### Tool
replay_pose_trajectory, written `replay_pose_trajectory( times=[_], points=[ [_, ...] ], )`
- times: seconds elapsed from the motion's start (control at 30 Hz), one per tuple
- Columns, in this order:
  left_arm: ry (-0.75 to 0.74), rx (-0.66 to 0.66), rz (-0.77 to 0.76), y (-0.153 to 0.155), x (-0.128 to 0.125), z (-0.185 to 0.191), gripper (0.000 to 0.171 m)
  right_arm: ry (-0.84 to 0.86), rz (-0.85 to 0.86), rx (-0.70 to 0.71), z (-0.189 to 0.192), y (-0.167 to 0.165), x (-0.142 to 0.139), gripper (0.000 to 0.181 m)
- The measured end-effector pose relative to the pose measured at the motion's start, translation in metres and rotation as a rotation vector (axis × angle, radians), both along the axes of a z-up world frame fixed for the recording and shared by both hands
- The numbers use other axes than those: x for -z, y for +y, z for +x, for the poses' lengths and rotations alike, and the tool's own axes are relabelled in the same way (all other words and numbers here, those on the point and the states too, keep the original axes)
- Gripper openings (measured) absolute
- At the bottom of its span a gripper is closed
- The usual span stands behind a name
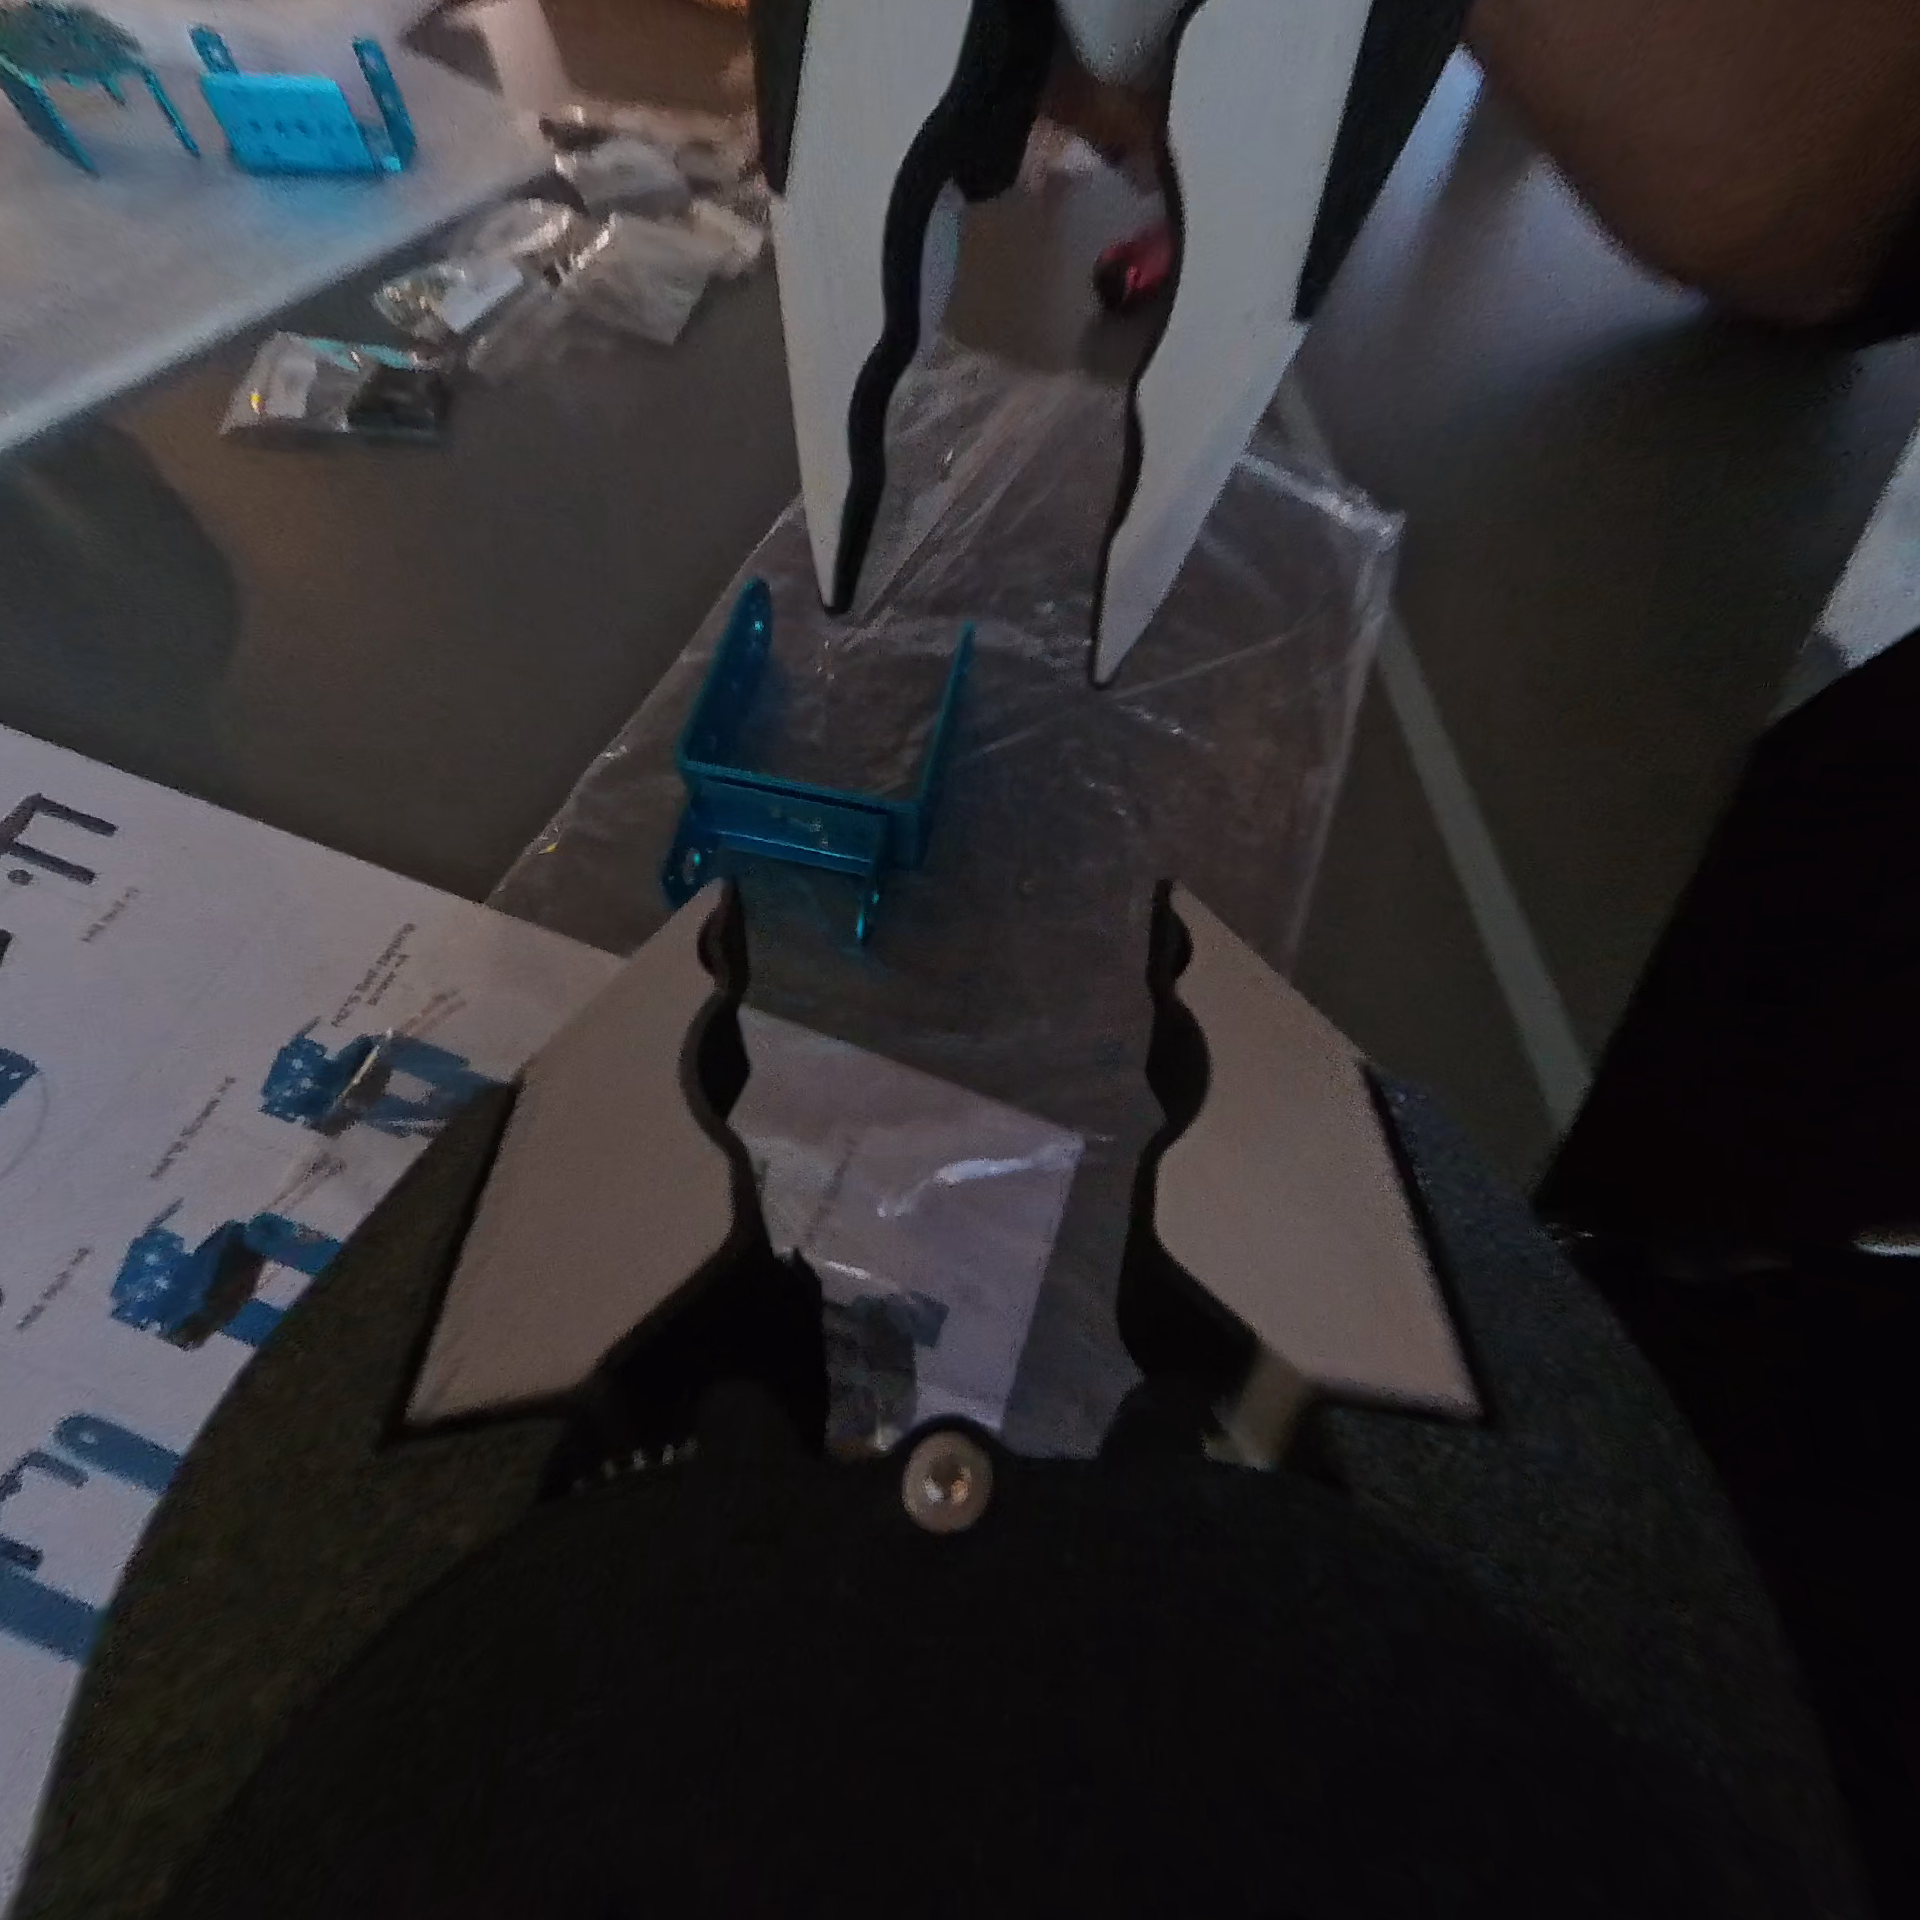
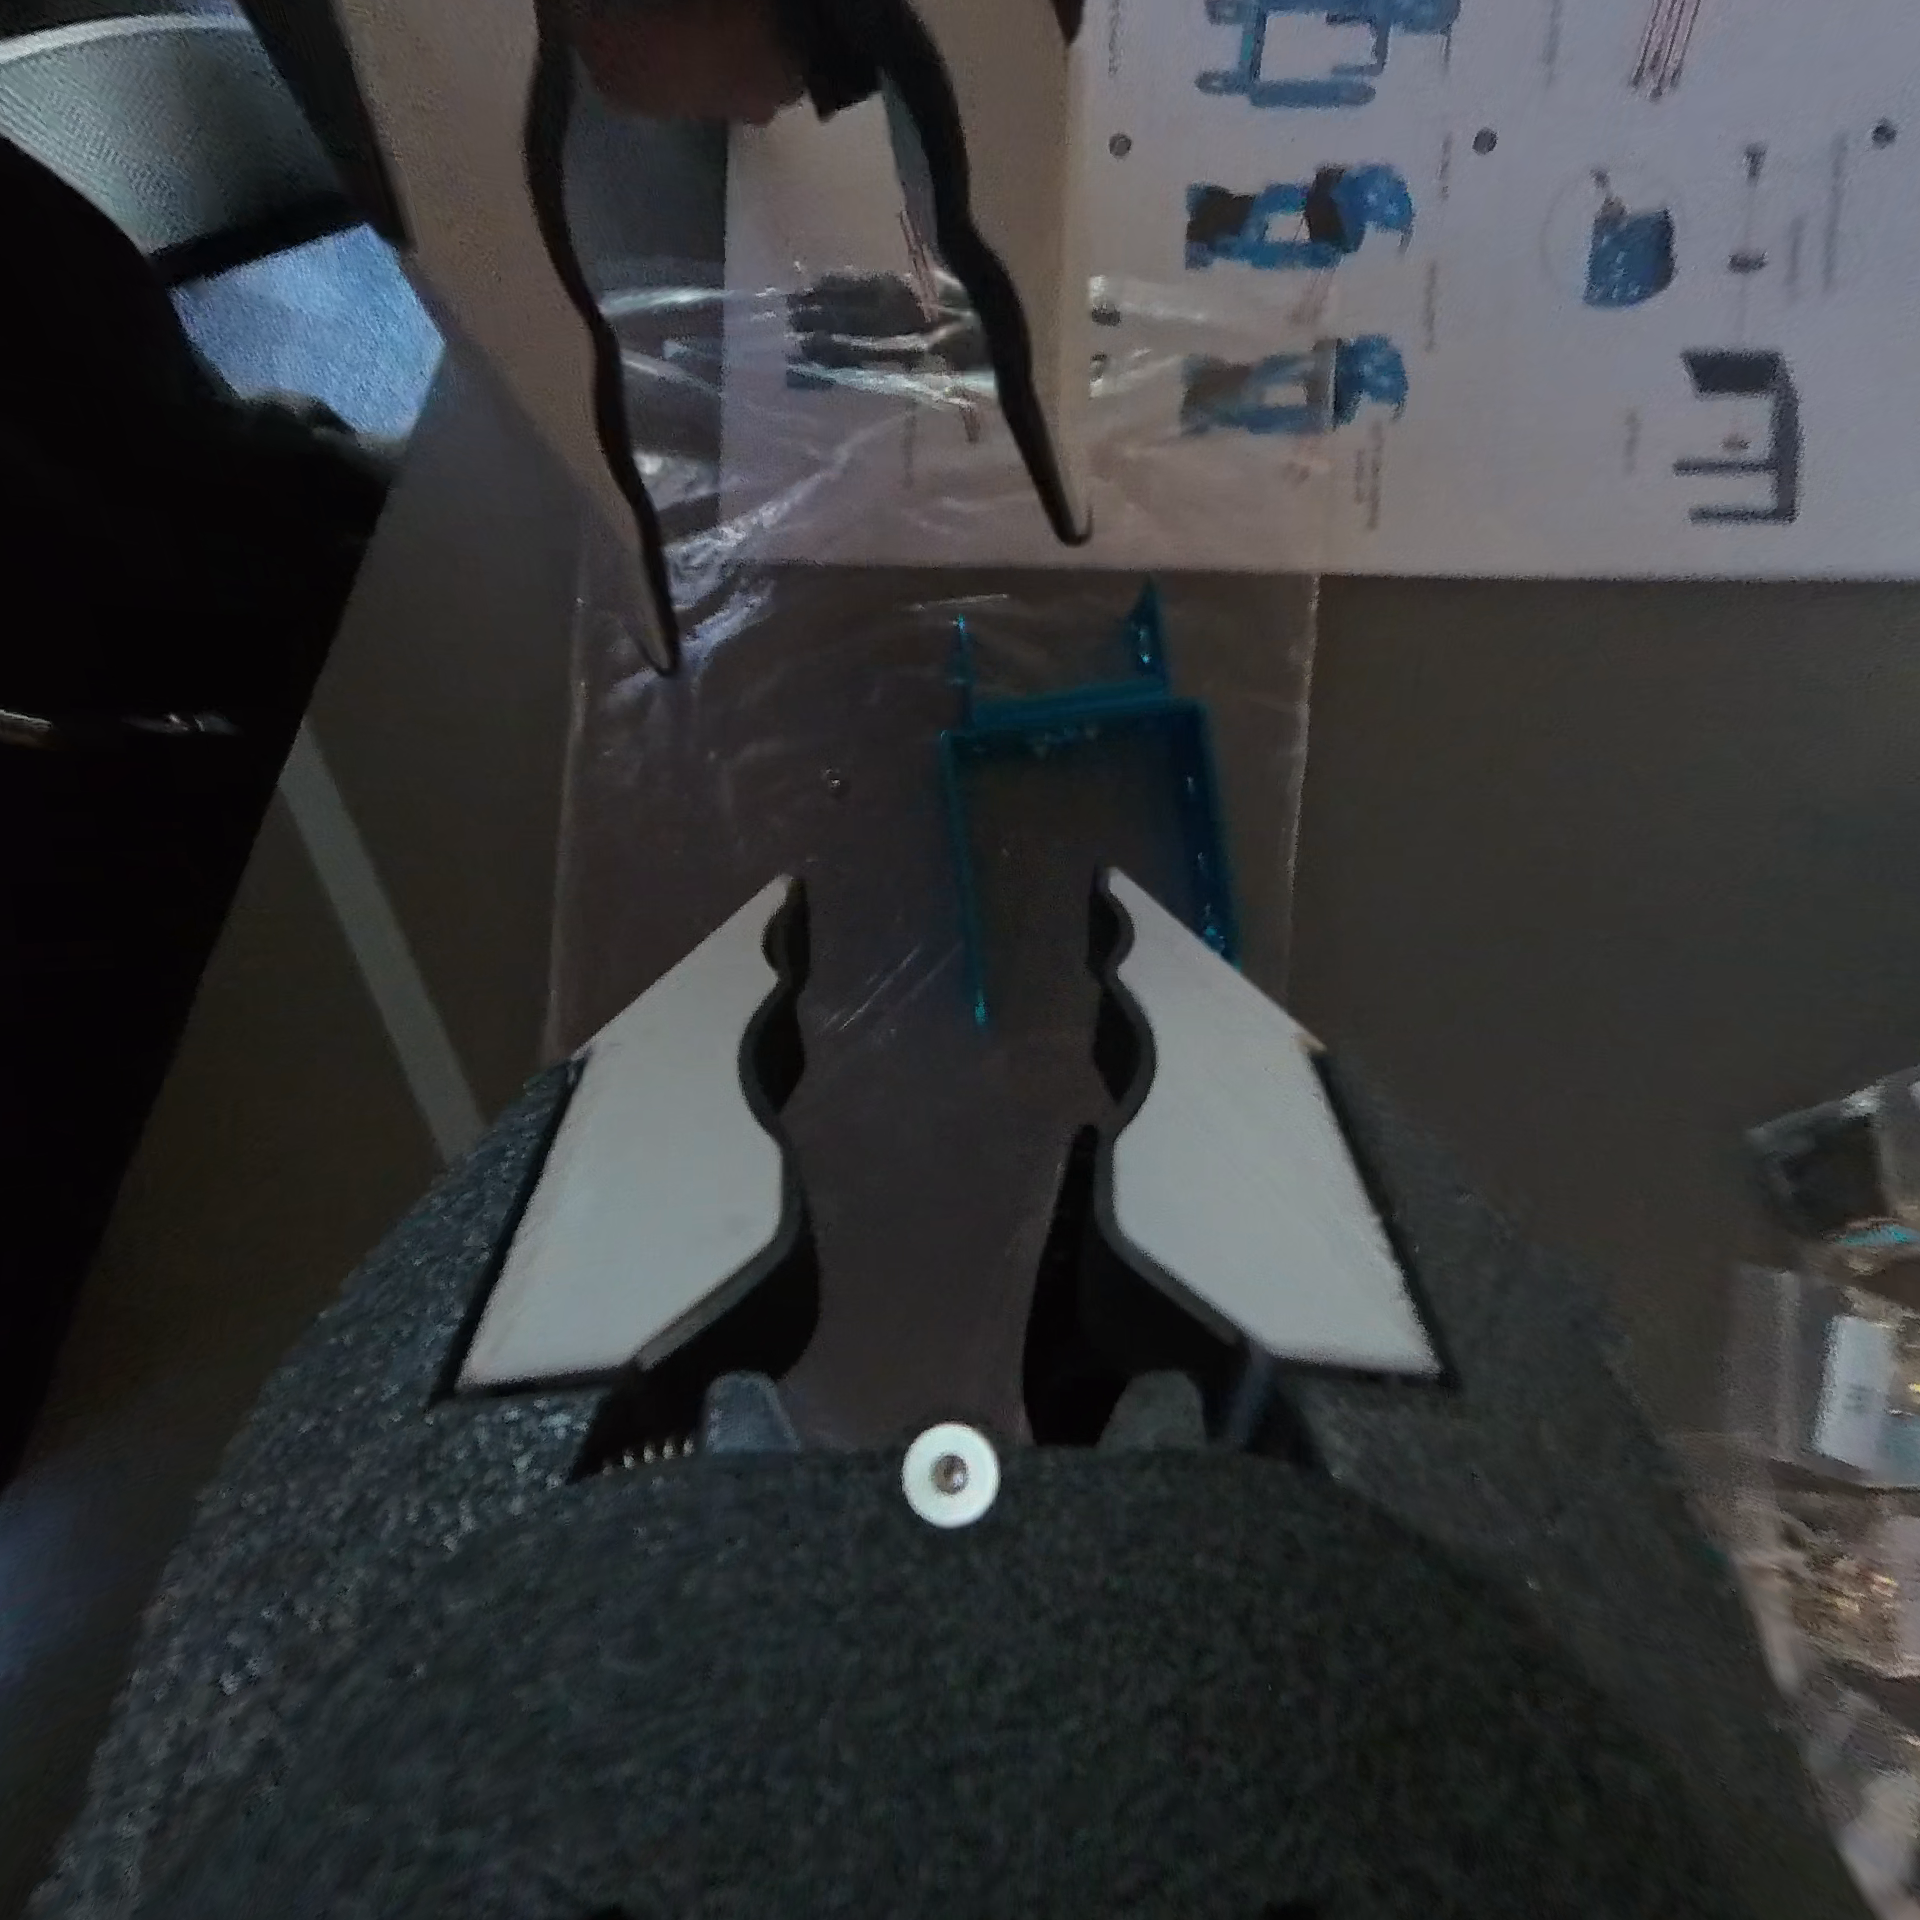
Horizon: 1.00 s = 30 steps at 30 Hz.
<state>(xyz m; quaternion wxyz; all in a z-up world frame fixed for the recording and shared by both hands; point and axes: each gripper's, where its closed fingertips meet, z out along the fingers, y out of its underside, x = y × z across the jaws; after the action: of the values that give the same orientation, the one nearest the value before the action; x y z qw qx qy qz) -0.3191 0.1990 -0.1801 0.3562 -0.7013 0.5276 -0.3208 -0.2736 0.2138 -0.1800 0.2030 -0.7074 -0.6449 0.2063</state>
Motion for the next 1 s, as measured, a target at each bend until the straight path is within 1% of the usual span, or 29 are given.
replay_pose_trajectory(
  times=[0.07, 0.13, 0.17, 0.2, 0.23, 0.3, 0.37, 0.43, 0.5, 0.63, 0.77, 0.87, 1.0],
  points=[
    [0.058, 0.009, 0.0, 0.003, 0.011, 0.007, 0.079, 0.039, 0.001, 0.033, 0.006, 0.003, 0.007, 0.061],
    [0.102, 0.051, -0.035, -0.002, 0.02, 0.011, 0.079, 0.043, 0.044, 0.088, 0.016, 0.015, 0.013, 0.072],
    [0.121, 0.063, -0.044, -0.003, 0.024, 0.012, 0.079, 0.051, 0.072, 0.105, 0.02, 0.02, 0.012, 0.077],
    [0.136, 0.07, -0.046, -0.003, 0.027, 0.013, 0.079, 0.077, 0.097, 0.111, 0.021, 0.023, 0.008, 0.076],
    [0.137, 0.073, -0.044, -0.002, 0.027, 0.014, 0.079, 0.105, 0.115, 0.111, 0.021, 0.025, 0.003, 0.075],
    [0.118, 0.107, -0.049, -0.006, 0.022, 0.018, 0.078, 0.112, 0.127, 0.123, 0.023, 0.032, 0.002, 0.083],
    [0.124, 0.121, -0.039, -0.008, 0.021, 0.019, 0.078, 0.093, 0.077, 0.114, 0.024, 0.031, 0.01, 0.089],
    [0.138, 0.134, -0.037, -0.009, 0.022, 0.02, 0.078, 0.072, 0.043, 0.107, 0.022, 0.033, 0.02, 0.092],
    [0.146, 0.141, -0.036, -0.009, 0.022, 0.022, 0.078, 0.051, 0.032, 0.093, 0.02, 0.033, 0.029, 0.091],
    [0.151, 0.154, -0.041, -0.011, 0.021, 0.027, 0.078, 0.052, 0.026, 0.059, 0.015, 0.026, 0.034, 0.075],
    [0.162, 0.171, -0.035, -0.015, 0.021, 0.028, 0.077, 0.058, 0.031, 0.058, 0.012, 0.024, 0.035, 0.076],
    [0.154, 0.185, -0.043, -0.02, 0.021, 0.03, 0.074, 0.046, 0.059, 0.052, 0.012, 0.025, 0.036, 0.07],
    [0.157, 0.173, -0.032, -0.02, 0.021, 0.03, 0.074, 0.029, 0.065, 0.051, 0.012, 0.025, 0.036, 0.069]
  ],
)
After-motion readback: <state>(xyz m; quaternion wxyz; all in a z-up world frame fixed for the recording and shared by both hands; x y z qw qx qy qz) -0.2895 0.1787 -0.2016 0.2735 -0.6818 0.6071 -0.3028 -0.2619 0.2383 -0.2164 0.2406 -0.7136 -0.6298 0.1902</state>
